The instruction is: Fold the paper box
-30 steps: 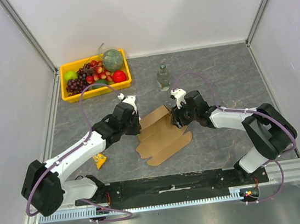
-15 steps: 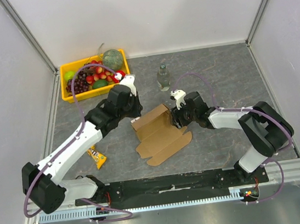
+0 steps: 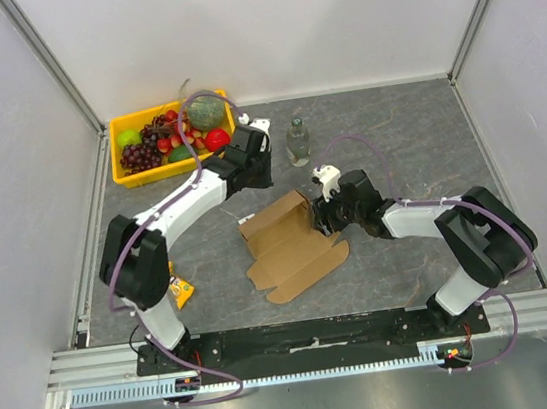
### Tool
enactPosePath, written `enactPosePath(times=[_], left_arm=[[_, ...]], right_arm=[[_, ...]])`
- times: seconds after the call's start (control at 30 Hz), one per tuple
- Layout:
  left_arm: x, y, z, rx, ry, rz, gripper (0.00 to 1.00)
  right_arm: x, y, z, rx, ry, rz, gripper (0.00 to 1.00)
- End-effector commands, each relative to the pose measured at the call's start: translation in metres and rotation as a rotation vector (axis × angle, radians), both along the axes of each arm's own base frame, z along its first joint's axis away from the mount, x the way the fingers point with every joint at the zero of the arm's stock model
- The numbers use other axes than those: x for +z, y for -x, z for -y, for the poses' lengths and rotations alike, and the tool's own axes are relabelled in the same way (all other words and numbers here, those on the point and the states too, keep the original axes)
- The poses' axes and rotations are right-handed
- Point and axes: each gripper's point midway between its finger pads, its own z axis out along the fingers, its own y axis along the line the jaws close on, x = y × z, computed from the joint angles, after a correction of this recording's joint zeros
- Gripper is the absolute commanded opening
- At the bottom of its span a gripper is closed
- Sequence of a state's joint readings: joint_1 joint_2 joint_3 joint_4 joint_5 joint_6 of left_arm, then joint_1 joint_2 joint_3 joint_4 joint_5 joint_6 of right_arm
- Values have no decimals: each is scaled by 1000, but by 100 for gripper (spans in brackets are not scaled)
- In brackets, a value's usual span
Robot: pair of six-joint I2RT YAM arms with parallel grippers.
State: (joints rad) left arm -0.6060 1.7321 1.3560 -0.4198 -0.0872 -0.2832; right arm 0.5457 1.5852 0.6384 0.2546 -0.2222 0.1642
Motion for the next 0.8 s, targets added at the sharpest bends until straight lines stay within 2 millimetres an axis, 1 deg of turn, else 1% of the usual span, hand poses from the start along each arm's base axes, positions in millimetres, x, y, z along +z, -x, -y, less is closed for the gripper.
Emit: enactPosePath(times=[0.0,0.1,0.23,0.37,0.47,0.63,0.77], left_arm=[[-1,-17,19,-68,16,1,14],[-18,-18,23,-78,10,-39,13],[-28,-12,33,-118,43,-81,13],[-36,-6,35,-136,49,-110,12],[-41,-2,35,-153,54,-126,11],[-42,4,42,-201,75,-142,11],[-43,8,43,-217,80,-152,10]], right_arm=[[22,-6,-10,44,-59,85,60],[27,-6,-12,59,-71,110,60],[33,-7,-13,64,-88,143,60],[36,-10,-18,80,-100,153,60],[36,-11,-20,91,-108,157,59],[37,-14,-25,100,-132,168,59],[40,-15,-29,112,-151,181,59]])
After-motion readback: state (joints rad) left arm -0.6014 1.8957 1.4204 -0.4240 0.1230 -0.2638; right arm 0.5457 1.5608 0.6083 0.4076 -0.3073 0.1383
